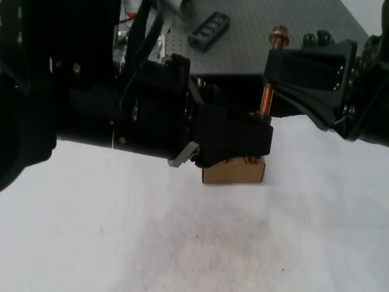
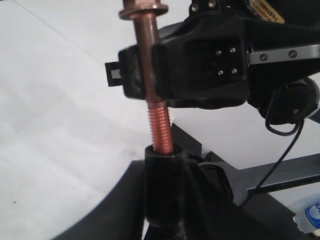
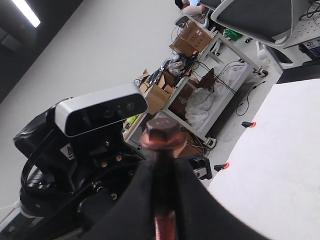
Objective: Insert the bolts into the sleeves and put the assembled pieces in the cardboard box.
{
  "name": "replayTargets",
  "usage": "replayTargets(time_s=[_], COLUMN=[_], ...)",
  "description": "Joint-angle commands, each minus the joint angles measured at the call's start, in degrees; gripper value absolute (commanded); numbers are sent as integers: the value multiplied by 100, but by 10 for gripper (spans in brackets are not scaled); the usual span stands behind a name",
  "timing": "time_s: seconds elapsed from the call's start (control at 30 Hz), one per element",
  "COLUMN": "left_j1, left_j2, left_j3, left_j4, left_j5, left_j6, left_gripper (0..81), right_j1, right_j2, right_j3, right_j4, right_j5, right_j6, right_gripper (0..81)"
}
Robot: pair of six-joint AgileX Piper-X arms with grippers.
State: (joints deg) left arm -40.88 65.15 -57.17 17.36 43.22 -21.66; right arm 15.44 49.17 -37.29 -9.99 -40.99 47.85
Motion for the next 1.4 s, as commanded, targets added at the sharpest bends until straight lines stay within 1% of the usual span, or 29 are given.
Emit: replayTargets(time_s=[0.0,0.07,0.3,0.43,0.57,0.6,0.67,0.77,0.8,0.83,0.87,1.0,1.07,1.2,1.27,1.37], left_j1=[9,9,9,9,9,9,9,9,9,9,9,9,9,21,43,155], left_j2=[-43,-43,-43,-43,-43,-43,-43,-43,-43,-43,-43,-43,-43,2,132,569], left_j3=[-24,-24,-24,-24,-24,-24,-24,-24,-24,-24,-24,-24,-24,-24,-24,-86], left_j4=[-120,-120,-203,-319,-331,-331,-331,-331,-331,-331,-331,-382,-424,-616,-946,-1522], left_j5=[-214,-321,-361,-361,-361,-361,-361,-361,-361,-361,-361,-382,-694,-2008,-2547,-2930], left_j6=[74,88,461,842,1280,1338,1363,1378,1427,1474,1535,1724,1648,1172,951,407], left_gripper=[6,6,6,6,6,6,6,6,6,6,6,6,6,6,6,6], right_j1=[8,8,8,8,8,8,8,8,8,8,-7,-176,-391,-1016,-1340,-1809], right_j2=[-52,-52,-52,-52,-52,-52,-52,-52,-52,-52,-52,-52,-52,-52,-52,-52], right_j3=[-42,-42,-42,-42,-42,-42,-42,-42,-42,-42,-42,-42,-42,-42,-42,-42], right_j4=[-56,-56,-40,19,28,28,28,28,28,18,2,-115,-57,56,121,244], right_j5=[-131,-158,-257,-435,-523,-523,-523,-523,-523,-503,-506,-462,-462,-462,-426,-208], right_j6=[-57,-74,-164,-163,-461,-513,-516,-527,-527,-527,-541,-551,-551,-551,-551,-551], right_gripper=[1,1,1,1,12,39,125,337,396,431,441,438,438,438,438,438])
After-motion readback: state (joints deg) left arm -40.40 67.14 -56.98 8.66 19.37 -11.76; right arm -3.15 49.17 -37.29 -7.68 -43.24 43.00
